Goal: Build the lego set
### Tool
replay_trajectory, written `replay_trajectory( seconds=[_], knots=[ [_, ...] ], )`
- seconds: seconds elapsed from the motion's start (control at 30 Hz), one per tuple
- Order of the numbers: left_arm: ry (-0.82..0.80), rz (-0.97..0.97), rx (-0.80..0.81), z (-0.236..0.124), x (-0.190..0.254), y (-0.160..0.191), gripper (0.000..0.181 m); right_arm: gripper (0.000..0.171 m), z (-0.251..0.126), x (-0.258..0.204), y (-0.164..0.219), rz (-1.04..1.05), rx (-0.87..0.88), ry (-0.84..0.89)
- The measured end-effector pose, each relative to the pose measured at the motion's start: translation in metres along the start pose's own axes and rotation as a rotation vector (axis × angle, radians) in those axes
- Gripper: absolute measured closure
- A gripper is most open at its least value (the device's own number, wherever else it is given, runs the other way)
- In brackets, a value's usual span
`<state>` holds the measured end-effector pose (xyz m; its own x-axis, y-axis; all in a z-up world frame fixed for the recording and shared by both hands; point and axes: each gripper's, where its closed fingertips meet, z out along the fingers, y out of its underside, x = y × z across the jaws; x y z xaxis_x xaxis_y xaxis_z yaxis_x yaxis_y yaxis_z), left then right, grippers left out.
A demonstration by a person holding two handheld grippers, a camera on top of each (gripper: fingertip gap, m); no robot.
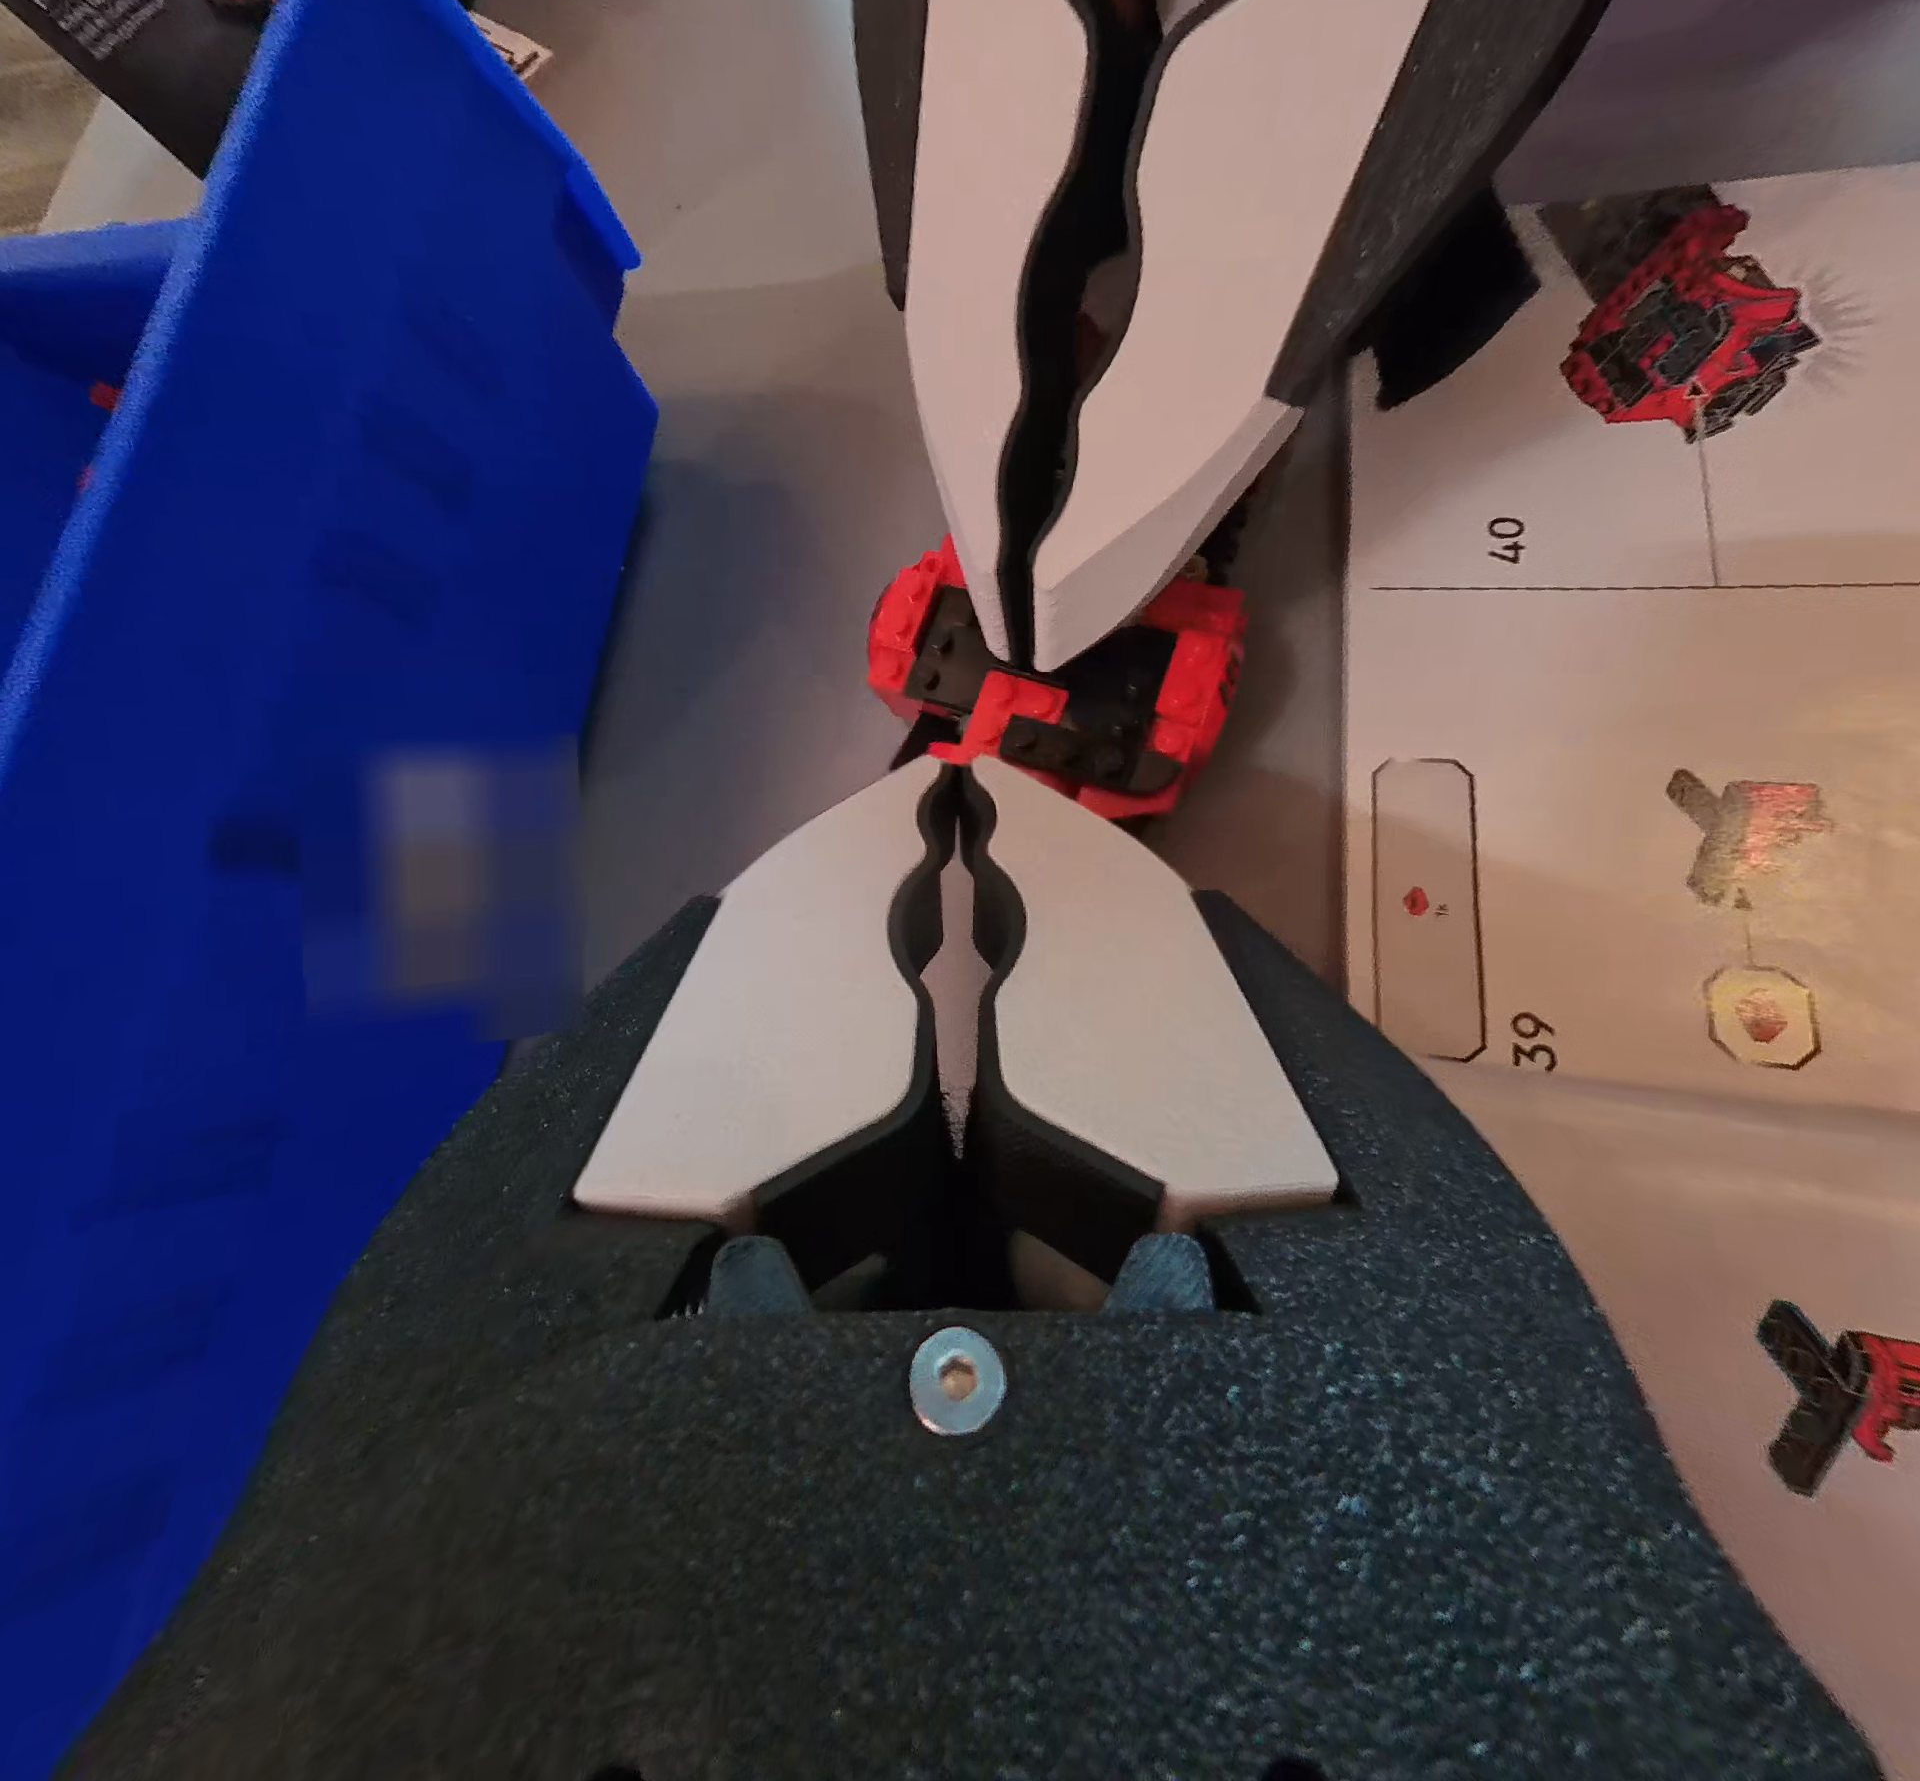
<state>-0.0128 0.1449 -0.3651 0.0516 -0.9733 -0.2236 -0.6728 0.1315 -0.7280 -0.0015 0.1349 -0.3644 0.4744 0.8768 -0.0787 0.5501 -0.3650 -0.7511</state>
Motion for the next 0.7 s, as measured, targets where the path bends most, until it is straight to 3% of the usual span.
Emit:
replay_trajectory(
  seconds=[0.13,0.3,0.7],
  knots=[
    [0.004,0.019,0.089,-0.004,0.000,-0.016,0.181,0.171,0.000,0.000,0.000,0.016,0.031,-0.019],
    [0.099,-0.016,0.053,0.007,0.013,-0.011,0.181,0.171,0.000,-0.001,0.001,0.012,0.037,-0.025],
    [0.113,-0.075,0.060,0.009,0.015,-0.010,0.181,0.170,0.001,-0.002,0.002,0.026,0.013,-0.031]
  ],
)
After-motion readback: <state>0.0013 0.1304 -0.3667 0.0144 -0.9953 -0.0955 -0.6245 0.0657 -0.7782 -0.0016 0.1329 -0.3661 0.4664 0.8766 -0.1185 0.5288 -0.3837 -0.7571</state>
